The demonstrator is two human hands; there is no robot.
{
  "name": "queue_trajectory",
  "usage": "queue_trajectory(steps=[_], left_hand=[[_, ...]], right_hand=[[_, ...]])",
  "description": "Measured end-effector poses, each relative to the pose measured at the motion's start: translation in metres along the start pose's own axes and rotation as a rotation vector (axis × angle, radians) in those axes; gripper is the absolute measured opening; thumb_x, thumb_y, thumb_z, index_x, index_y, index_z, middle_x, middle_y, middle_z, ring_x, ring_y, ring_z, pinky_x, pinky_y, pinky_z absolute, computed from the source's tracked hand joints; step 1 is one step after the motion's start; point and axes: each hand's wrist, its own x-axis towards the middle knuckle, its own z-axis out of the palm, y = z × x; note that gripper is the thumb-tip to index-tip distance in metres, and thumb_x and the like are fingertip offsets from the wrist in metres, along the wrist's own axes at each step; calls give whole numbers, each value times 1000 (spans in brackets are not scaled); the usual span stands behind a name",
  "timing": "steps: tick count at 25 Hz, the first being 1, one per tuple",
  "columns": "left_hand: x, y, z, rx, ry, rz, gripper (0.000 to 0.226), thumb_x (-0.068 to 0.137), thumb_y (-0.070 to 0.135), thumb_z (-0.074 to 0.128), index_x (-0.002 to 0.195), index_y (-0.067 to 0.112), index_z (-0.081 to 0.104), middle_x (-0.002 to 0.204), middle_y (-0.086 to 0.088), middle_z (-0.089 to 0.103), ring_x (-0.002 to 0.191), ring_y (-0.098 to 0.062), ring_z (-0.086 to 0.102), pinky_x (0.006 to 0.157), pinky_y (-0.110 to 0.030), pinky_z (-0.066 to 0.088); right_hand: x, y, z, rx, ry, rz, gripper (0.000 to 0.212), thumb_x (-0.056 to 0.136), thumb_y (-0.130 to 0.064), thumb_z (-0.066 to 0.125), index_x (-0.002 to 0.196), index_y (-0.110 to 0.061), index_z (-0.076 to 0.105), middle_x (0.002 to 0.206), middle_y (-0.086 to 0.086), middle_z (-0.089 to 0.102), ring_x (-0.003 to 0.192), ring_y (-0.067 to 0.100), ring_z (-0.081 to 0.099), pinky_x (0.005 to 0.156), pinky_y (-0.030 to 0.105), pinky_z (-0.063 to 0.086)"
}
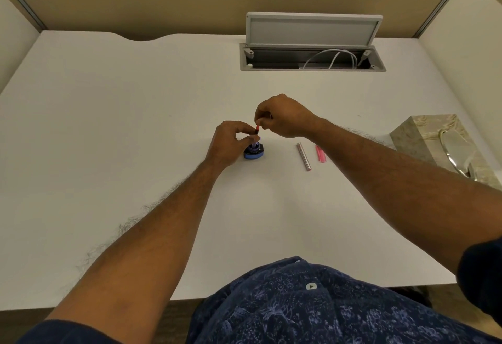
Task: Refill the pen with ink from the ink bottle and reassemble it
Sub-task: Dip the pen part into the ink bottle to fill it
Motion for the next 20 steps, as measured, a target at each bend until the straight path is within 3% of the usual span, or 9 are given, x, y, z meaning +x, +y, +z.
queue_trajectory(steps=[3,5,9,16,20], left_hand=[[0,1,-2,-16,2,13,18,82,32,72,97,24,75,103,11,71,96,6,54,83,-8,33],[1,3,-2,-15,9,25,16,84,30,70,97,23,75,101,10,72,94,10,54,81,-3,33],[1,5,-2,-23,12,26,13,84,24,70,94,19,76,99,6,73,95,-1,56,83,-3,32],[1,7,-2,-31,12,23,13,83,22,71,94,17,77,98,4,74,91,0,56,79,0,32],[2,7,-4,-41,17,16,12,83,22,71,93,18,77,97,4,74,91,-2,60,81,-6,37]], right_hand=[[1,0,-1,-1,0,4,20,96,-15,56,109,-5,68,103,11,72,90,21,65,82,31,51],[2,0,0,-3,2,4,20,96,-15,56,108,-6,68,103,10,72,89,20,65,82,31,52],[3,2,4,-11,30,26,20,96,-21,57,106,-8,69,100,9,72,84,19,63,76,30,50],[5,3,7,-77,55,51,24,95,-32,57,103,-13,68,95,5,71,78,14,57,71,29,48],[5,3,4,-5,39,38,19,94,-23,61,108,-13,67,100,7,72,79,13,58,72,25,45]])
